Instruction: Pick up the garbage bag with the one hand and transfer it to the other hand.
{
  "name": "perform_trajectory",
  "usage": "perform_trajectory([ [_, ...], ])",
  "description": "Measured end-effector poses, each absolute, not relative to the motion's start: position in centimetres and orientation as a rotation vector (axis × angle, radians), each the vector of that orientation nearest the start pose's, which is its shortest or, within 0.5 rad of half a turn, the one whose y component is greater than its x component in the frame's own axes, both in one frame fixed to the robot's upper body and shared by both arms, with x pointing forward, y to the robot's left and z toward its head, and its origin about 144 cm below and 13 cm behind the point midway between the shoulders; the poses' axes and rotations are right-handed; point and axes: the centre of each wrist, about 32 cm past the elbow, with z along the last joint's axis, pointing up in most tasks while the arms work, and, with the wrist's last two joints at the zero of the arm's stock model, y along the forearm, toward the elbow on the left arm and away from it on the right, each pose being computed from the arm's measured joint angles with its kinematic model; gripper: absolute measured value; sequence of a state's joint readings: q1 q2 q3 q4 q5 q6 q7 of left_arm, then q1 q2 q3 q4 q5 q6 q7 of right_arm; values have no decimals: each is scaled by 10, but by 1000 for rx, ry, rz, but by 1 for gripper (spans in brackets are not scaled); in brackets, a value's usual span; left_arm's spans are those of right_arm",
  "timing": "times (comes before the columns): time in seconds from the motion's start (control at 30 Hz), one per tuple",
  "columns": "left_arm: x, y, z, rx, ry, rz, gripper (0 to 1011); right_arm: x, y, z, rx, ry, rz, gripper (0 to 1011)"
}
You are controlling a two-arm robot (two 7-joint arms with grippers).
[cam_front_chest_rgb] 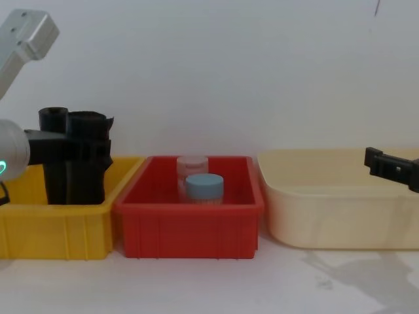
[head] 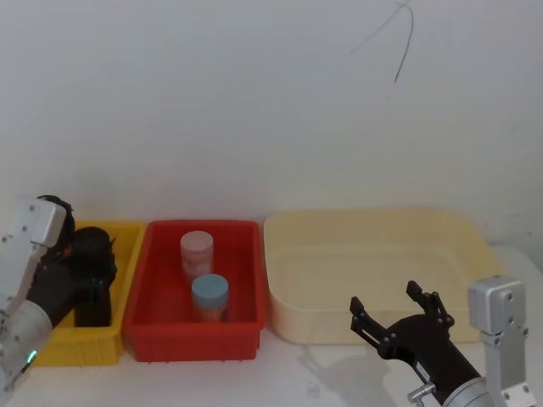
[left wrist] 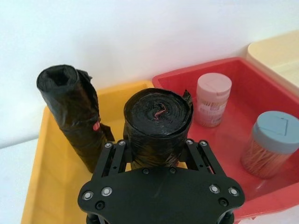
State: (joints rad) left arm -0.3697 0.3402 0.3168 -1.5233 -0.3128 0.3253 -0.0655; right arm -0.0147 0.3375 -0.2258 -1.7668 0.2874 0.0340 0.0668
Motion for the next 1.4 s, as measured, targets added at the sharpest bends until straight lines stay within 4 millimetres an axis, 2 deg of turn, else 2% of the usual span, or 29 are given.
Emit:
perform_trajectory([
  [0.27,544,235,1260,143,-45,1203,458,443,-237,1189,26,-75,-1229,1001],
  [0.57,556,231,1299,91,-120,1106,456,443,-237,1189,26,-75,-1229,1001],
  [0.77,572,222,1328,53,-145,1018,456,443,-237,1189,26,-75,-1229,1001],
  [1.1,595,196,1349,29,-105,891,456,443,-237,1189,26,-75,-1229,1001],
  [1.4,611,171,1351,32,-57,809,456,443,-237,1189,26,-75,-1230,1001],
])
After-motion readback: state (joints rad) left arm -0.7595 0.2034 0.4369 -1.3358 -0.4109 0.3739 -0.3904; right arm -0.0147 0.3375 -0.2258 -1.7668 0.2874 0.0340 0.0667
